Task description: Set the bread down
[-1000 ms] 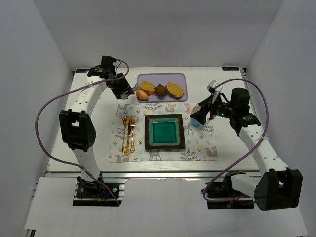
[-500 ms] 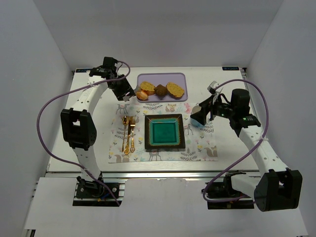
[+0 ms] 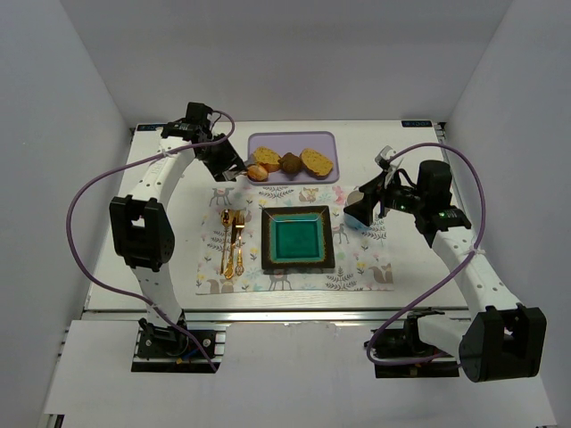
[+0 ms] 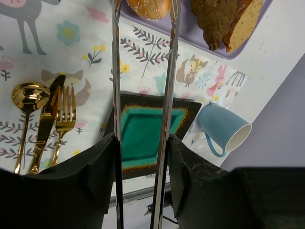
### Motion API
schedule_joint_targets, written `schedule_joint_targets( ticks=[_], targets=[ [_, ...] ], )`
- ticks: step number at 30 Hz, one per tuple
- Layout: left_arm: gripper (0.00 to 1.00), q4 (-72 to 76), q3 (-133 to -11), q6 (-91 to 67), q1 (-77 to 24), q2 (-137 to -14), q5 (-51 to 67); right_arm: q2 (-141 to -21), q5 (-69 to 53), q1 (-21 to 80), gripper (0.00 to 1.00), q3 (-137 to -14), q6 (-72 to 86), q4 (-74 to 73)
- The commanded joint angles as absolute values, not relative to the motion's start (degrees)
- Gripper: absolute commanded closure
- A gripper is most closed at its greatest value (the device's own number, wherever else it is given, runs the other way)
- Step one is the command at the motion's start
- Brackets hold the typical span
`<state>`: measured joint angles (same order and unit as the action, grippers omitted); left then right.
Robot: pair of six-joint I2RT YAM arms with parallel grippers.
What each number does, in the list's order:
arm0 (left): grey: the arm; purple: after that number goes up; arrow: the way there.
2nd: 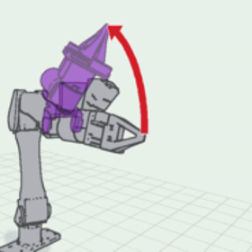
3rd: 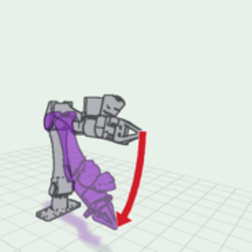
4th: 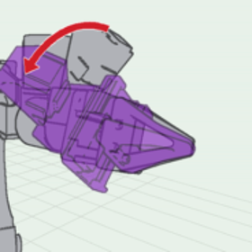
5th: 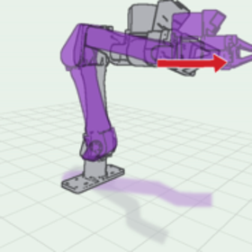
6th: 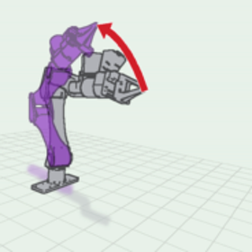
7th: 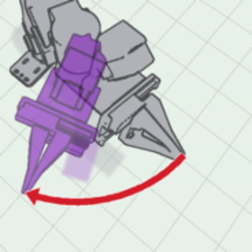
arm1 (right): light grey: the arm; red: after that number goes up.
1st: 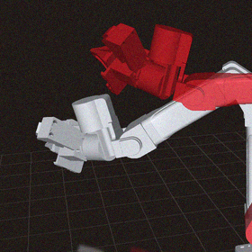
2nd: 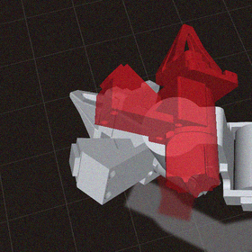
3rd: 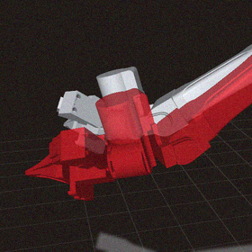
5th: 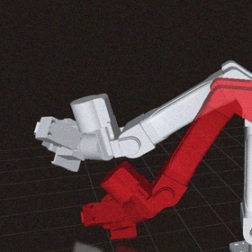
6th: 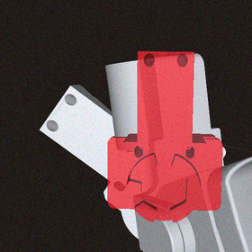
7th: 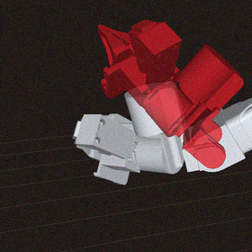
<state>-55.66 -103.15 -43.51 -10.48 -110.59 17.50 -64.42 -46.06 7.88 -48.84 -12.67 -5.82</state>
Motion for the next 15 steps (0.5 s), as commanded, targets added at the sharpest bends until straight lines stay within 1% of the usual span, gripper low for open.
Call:
schedule_joint_targets(
  ticks=[1,8,15],
  targets=[
    [0.45,-56.7,-104.5,-44.6,-10.7,-109.7,19.9,-62.8,-47.4,7.6,0.11,-48.0,-12.3,-3.8],
    [0.46,-55.7,-103.0,-46.7,-10.7,-110.0,21.4,-61.9,-47.5,7.4,0.11,-47.2,-11.9,-3.1],
    [0.49,-54.8,-100.6,-46.9,-10.7,-110.3,21.8,-61.8,-47.5,7.2,0.11,-47.1,-11.9,-2.8]
  ],
)
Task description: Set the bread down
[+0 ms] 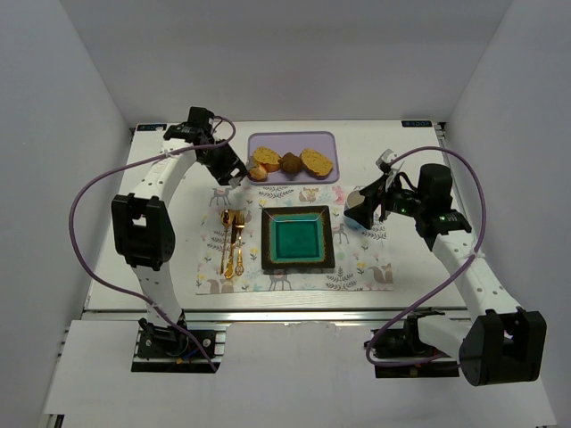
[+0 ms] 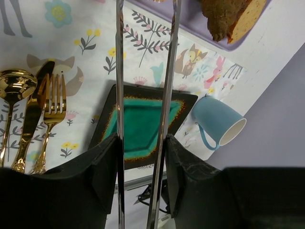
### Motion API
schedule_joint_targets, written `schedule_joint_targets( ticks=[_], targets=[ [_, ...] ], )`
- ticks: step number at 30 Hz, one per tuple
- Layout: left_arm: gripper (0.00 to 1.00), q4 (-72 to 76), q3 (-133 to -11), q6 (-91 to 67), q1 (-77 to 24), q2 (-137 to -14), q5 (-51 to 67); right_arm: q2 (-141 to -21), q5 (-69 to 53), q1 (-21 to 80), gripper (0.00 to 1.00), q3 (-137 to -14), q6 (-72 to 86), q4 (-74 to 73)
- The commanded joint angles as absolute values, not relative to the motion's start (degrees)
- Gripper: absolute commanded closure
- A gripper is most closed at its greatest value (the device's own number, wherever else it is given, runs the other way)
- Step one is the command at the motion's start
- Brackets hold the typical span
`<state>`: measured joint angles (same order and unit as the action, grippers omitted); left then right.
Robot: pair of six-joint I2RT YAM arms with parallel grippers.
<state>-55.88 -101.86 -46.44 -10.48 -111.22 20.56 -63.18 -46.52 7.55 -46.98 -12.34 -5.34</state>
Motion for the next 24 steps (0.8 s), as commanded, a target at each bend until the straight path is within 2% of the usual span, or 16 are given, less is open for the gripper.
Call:
schedule_joint_targets(
  ticks=[1,5,6,7,12,14,24],
  targets=[
    [0.5,-54.6,-99.9,-46.9,-10.7,-110.3,22.1,-61.8,-47.5,7.2,0.11,-47.0,-11.9,-2.8],
    [0.58,-54.1,-99.2,-46.9,-10.7,-110.0,22.7,-61.7,-47.5,7.0,0.11,-46.9,-11.8,-2.8],
    [0.62,-53.9,-99.1,-47.0,-10.6,-109.7,22.9,-61.7,-47.5,7.0,0.11,-46.8,-11.7,-2.8],
    [0.7,-53.3,-99.1,-47.1,-10.7,-109.4,23.1,-61.6,-47.5,7.0,0.11,-46.8,-11.7,-2.8],
    [0.9,-53.0,-100.9,-47.3,-10.6,-108.1,25.0,-61.6,-47.6,6.9,0.11,-46.6,-11.5,-2.8],
    [0.94,-52.6,-100.9,-47.3,-10.7,-106.8,25.6,-61.7,-47.6,6.9,0.11,-46.7,-11.6,-2.7],
    [0.98,-52.2,-98.5,-46.3,-10.7,-100.3,26.6,-61.9,-47.9,6.9,0.11,-46.9,-11.7,-3.0]
  ],
)
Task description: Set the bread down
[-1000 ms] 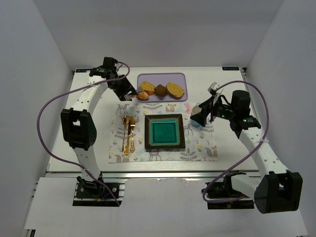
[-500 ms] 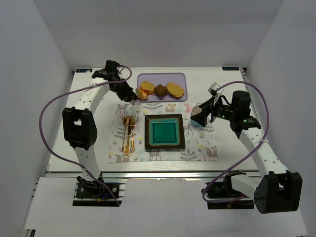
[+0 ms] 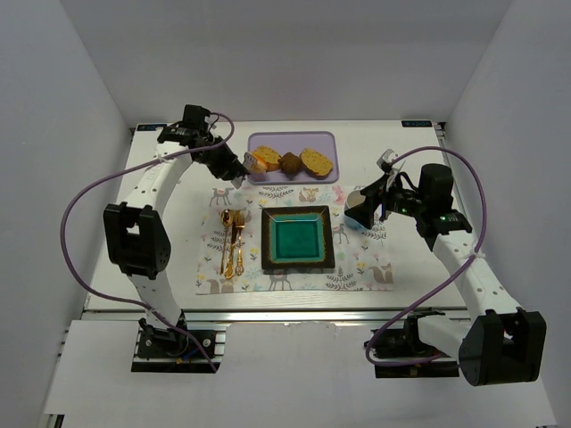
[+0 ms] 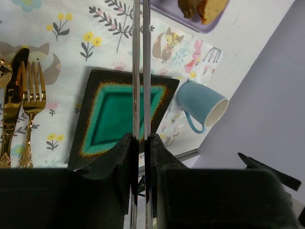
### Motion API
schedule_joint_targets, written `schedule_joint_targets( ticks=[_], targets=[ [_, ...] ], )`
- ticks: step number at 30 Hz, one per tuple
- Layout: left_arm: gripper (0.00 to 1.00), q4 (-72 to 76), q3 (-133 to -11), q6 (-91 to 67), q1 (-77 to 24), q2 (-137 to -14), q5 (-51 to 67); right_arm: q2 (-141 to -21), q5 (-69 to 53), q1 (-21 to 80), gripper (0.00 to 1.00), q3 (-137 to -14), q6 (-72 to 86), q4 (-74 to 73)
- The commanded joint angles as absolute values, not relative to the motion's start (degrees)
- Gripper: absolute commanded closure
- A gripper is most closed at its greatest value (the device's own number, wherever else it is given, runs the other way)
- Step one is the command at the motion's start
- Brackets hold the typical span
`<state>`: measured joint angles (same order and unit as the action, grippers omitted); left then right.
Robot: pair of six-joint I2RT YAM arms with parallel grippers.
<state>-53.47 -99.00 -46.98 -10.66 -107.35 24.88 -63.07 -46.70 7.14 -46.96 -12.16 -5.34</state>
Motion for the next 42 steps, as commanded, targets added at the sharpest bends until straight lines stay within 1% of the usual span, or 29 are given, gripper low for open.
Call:
schedule_joint_targets(
  ticks=[1,7,11,13,16,20,22,25,26,27,31,34,42],
  targets=[
    [0.98,-52.1,-98.2,-46.2,-10.7,-99.6,26.6,-61.9,-48.0,6.9,0.11,-47.0,-11.8,-3.0],
    [0.99,-56.3,-93.3,-40.9,-10.8,-93.1,31.5,-62.0,-48.1,6.9,0.11,-47.6,-12.2,-3.8],
    [0.99,-58.3,-85.6,-35.7,-12.6,-87.1,36.1,-62.6,-48.4,6.9,0.11,-48.1,-12.4,-4.0],
    [0.99,-57.2,-79.6,-35.1,-13.6,-83.4,38.2,-63.2,-48.8,6.9,0.11,-48.8,-12.3,-4.2],
    [0.97,-55.7,-73.8,-35.6,-16.3,-80.5,38.6,-63.9,-49.0,6.9,0.11,-49.7,-12.5,-5.0],
    [0.96,-55.0,-71.7,-35.9,-19.9,-80.1,36.4,-64.2,-49.5,6.9,0.11,-50.4,-13.2,-6.0],
    [0.93,-54.7,-71.6,-35.9,-20.9,-80.4,35.1,-64.4,-49.9,6.9,0.11,-50.6,-13.4,-6.3],
    [0.87,-55.6,-71.7,-35.2,-22.2,-81.6,33.4,-64.6,-50.1,6.9,0.11,-50.9,-13.2,-6.4],
    [0.83,-56.0,-71.8,-34.9,-22.5,-81.9,33.1,-64.6,-50.1,6.9,0.11,-50.9,-13.1,-6.4],
    [0.76,-56.6,-72.0,-34.6,-22.6,-82.1,32.5,-64.6,-50.1,6.9,0.11,-51.0,-13.0,-6.4],
    [0.61,-57.6,-73.1,-33.8,-22.6,-81.8,32.0,-64.4,-49.8,6.9,0.11,-50.7,-12.9,-6.5],
    [0.55,-58.3,-73.5,-33.4,-22.6,-82.1,32.1,-64.4,-49.8,6.9,0.11,-50.5,-12.8,-6.5],
    [0.54,-60.4,-76.6,-32.7,-22.6,-82.4,31.4,-65.0,-49.8,6.9,0.11,-50.7,-13.1,-6.5]
  ],
)
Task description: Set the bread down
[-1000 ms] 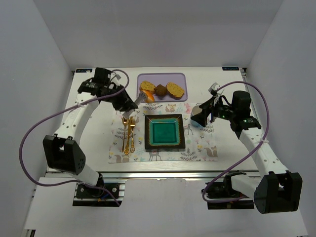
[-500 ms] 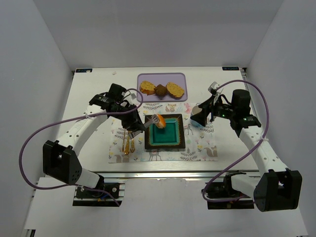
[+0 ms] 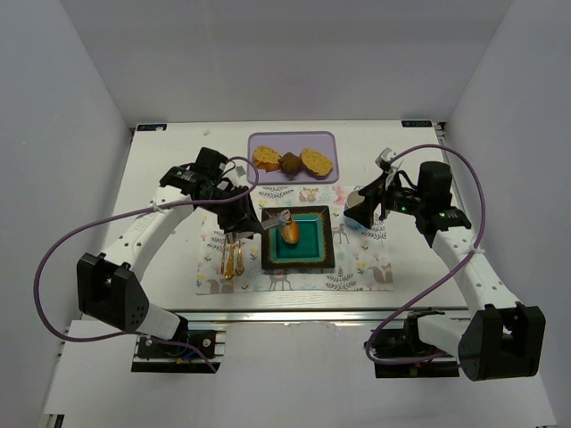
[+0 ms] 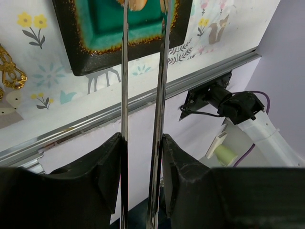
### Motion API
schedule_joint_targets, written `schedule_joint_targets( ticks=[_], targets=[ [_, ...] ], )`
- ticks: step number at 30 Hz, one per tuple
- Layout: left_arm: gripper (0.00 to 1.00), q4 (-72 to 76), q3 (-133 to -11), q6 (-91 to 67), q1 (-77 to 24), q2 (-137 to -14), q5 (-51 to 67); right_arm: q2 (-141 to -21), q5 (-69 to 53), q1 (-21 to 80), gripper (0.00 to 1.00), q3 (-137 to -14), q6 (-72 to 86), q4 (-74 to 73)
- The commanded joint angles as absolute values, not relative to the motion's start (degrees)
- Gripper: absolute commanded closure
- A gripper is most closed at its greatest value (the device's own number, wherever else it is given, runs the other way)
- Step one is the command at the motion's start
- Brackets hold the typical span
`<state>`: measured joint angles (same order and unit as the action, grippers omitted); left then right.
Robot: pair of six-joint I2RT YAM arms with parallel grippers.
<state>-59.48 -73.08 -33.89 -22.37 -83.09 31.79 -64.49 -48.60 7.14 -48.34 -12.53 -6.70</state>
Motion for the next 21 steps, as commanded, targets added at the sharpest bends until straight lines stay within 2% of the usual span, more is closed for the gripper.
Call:
schedule_joint_targets(
  ticks=[1,7,12,21],
  targets=[
    [0.53,-60.8,-77.2,-32.4,-22.6,-82.4,31.0,-65.0,-49.8,6.9,0.11,-50.7,-13.0,-6.5],
    [0.53,-65.2,-85.1,-31.6,-21.8,-83.8,25.4,-65.1,-49.9,6.9,0.11,-50.5,-13.2,-6.4],
    [0.57,-62.8,-90.6,-31.0,-19.7,-86.0,23.6,-64.9,-50.0,6.9,0.11,-49.9,-13.3,-6.4],
    [0.57,-50.3,-96.6,-37.3,-16.8,-99.9,29.5,-64.5,-49.9,6.9,0.11,-49.7,-13.7,-6.2]
  ],
)
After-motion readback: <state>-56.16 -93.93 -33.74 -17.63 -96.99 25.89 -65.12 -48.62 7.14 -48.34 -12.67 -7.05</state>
